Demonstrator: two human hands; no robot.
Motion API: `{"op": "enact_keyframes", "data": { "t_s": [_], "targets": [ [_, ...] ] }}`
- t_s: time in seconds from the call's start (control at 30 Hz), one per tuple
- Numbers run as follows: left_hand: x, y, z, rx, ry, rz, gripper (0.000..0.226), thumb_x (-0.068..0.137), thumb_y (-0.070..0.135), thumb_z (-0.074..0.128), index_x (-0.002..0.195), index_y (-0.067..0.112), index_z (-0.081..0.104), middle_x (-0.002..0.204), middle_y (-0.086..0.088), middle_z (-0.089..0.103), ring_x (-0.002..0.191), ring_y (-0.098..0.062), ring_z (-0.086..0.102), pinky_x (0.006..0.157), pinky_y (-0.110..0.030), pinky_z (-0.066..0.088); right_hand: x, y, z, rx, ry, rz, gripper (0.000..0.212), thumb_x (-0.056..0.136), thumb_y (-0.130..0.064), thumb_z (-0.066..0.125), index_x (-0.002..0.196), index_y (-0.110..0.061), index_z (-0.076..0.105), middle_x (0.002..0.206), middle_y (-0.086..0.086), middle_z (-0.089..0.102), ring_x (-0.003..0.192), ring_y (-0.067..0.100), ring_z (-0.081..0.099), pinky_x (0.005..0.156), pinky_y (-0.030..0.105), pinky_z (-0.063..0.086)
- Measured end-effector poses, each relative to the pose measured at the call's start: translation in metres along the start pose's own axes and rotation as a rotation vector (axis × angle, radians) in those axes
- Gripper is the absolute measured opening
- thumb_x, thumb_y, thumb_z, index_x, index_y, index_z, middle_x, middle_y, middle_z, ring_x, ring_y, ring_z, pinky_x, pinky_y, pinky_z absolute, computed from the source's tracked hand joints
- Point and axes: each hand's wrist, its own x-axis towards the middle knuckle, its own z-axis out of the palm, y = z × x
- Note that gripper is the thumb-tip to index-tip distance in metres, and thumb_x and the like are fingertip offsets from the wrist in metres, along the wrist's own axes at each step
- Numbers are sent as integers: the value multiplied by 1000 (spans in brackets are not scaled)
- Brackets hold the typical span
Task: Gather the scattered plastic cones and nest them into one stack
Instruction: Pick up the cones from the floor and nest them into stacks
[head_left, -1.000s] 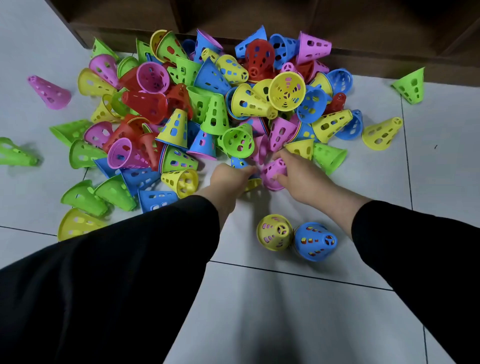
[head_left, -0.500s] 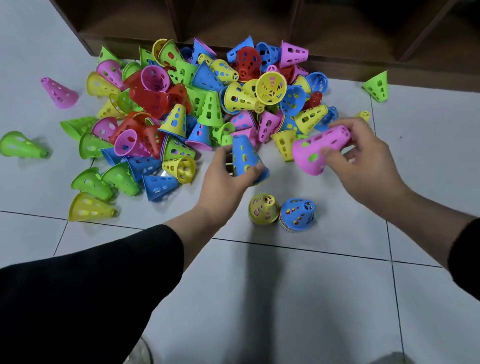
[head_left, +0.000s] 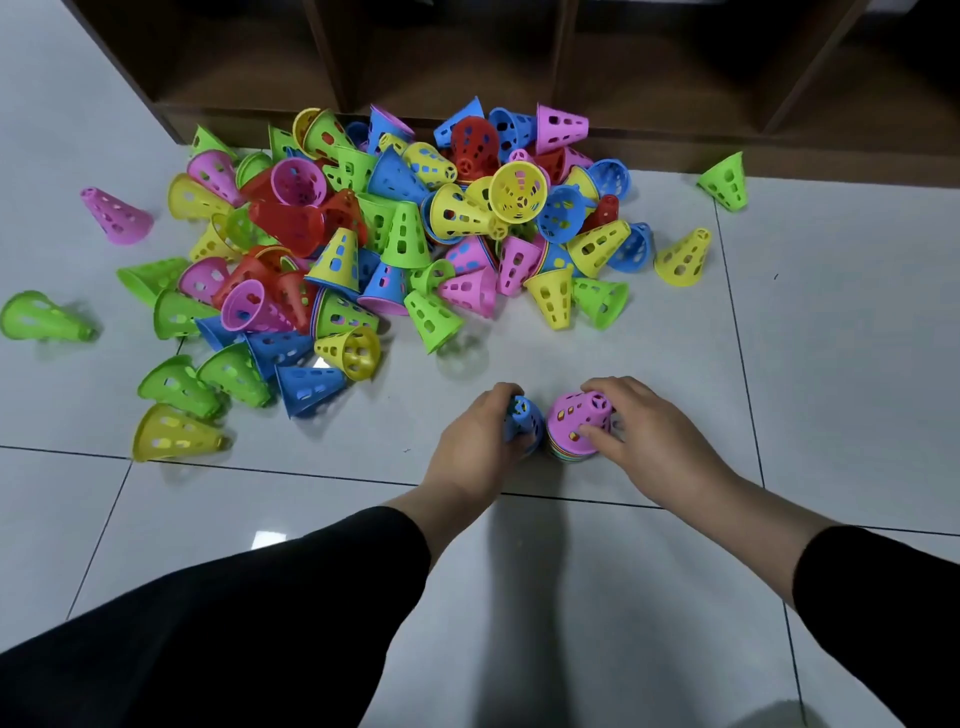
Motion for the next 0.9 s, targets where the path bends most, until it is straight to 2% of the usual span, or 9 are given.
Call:
{"op": "enact_keyframes", "data": {
  "t_s": [0.13, 0.23, 0.33, 0.4, 0.47, 0.6, 0.7, 0.8, 0.9],
  "targets": [
    [13, 5, 5, -15, 6, 12, 43, 87, 26, 67, 126, 28, 49, 121, 9, 58, 104, -21, 56, 82, -29, 42, 11, 6, -1, 6, 4, -10, 46, 89, -31, 69, 131, -27, 53, 127, -8, 55, 109, 18, 59, 89, 34, 49],
    [14, 4, -4, -82, 0, 76, 55, 90, 39, 68, 138, 26, 46, 136, 12, 52, 120, -9, 52, 97, -23, 40, 16, 7, -9, 27, 1, -42, 57, 85, -47, 68, 136, -29, 50, 133, -13, 50, 122, 8, 49, 98, 29, 43],
    [21, -4, -21, -100, 302, 109, 43, 96, 43, 57, 133, 21, 52, 124, 5, 58, 108, -10, 56, 94, -30, 46, 37, 13, -19, 58, 139, -48, 53, 89, -50, 58, 135, -23, 52, 130, -8, 52, 123, 12, 48, 101, 32, 42],
    [43, -12, -35, -134, 511, -39, 39, 96, 43, 57, 126, 19, 53, 114, 0, 58, 100, -18, 58, 90, -39, 49, 63, 21, -24, 1, 196, -31, 50, 91, -44, 60, 132, -16, 56, 129, 2, 55, 121, 22, 51, 102, 35, 41],
    [71, -20, -48, -135, 577, -230, 52, 92, 48, 60, 130, 16, 48, 121, -6, 57, 109, -24, 56, 95, -43, 47, 92, 32, -27, -74, 190, 15, 54, 90, -40, 64, 135, -11, 54, 133, 10, 54, 123, 29, 50, 104, 39, 40],
    [113, -28, -61, -135, 431, -541, 77, 86, 57, 64, 138, 8, 38, 130, -15, 56, 118, -36, 54, 97, -47, 48, 139, 44, -25, -241, 112, 81, 73, 88, -45, 68, 148, -13, 41, 151, 11, 42, 140, 29, 34, 111, 49, 36],
    [131, -32, -59, -182, 326, -635, 79, 86, 57, 65, 138, 5, 38, 126, -16, 58, 112, -35, 57, 89, -42, 51, 165, 44, -18, -322, 28, 115, 78, 89, -48, 66, 152, -15, 34, 156, 9, 35, 145, 27, 29, 112, 48, 35],
    [143, -35, -53, -227, 282, -627, 72, 84, 53, 71, 131, 6, 44, 117, -12, 61, 103, -31, 59, 77, -36, 48, 181, 46, -11, -335, -46, 205, 75, 89, -46, 66, 150, -14, 36, 140, 18, 48, 128, 37, 47, 100, 45, 45],
    [144, -32, -48, -250, 247, -633, 58, 83, 49, 74, 117, 7, 51, 95, -6, 61, 84, -23, 57, 59, -30, 42, 183, 48, -6, -362, -45, 231, 71, 87, -39, 69, 145, -12, 39, 121, 21, 56, 112, 40, 55, 89, 43, 48]
  ]
}}
